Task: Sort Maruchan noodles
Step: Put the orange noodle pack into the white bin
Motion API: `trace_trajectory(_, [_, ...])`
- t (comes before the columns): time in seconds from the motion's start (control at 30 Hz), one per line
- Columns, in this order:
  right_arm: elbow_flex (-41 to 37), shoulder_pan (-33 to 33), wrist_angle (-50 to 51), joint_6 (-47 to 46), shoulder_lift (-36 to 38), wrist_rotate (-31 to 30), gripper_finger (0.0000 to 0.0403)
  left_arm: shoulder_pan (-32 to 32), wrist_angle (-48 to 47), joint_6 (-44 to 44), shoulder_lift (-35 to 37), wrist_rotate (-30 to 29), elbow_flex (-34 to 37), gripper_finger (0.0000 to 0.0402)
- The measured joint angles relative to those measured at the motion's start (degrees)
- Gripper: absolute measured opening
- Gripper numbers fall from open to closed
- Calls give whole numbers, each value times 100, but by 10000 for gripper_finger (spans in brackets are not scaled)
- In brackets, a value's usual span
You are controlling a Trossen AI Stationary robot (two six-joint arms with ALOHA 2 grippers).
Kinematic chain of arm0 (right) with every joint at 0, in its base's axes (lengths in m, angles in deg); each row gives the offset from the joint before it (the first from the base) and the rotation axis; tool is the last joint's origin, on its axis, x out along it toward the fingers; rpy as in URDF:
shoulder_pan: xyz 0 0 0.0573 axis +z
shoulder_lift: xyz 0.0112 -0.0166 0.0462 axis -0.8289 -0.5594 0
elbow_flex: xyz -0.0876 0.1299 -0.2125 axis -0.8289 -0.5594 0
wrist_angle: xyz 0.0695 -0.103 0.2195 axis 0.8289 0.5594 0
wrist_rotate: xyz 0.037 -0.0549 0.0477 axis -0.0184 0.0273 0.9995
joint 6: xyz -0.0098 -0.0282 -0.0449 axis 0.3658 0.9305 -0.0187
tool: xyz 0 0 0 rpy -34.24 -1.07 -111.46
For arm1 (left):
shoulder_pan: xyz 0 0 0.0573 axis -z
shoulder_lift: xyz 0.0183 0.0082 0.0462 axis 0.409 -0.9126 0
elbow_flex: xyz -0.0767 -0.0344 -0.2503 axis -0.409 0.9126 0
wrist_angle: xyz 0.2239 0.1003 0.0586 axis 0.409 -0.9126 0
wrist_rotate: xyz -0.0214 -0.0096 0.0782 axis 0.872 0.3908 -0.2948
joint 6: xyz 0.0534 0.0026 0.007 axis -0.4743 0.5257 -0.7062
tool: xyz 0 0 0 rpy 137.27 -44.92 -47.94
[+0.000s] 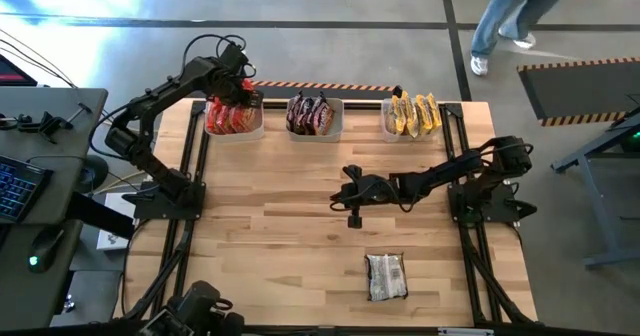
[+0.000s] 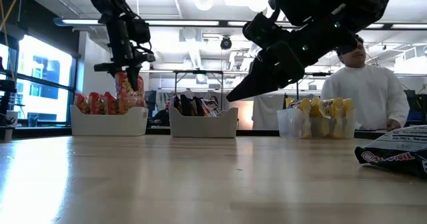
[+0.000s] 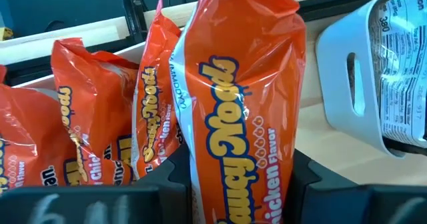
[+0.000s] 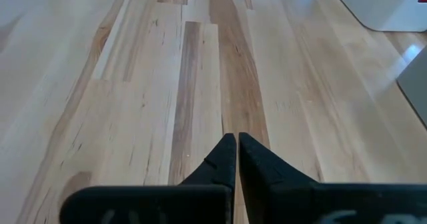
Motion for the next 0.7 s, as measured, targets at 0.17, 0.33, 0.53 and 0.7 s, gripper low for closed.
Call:
trace_trajectory(0.17, [0,0,1,0,0,0,0,-37,6,-35,0,3,0,103])
trace_trajectory(0.33, [0,0,1,-3,-2,-2,0,-61,21,-3,-2,1,0,103])
trace_trajectory(0.53, [0,0,1,-50,-2,-2,0,-65,56,99,-2,1,0,103])
trace_trajectory(0.7, [0,0,1,-50,-2,0,0,-70,171,348,-4,42,0,103])
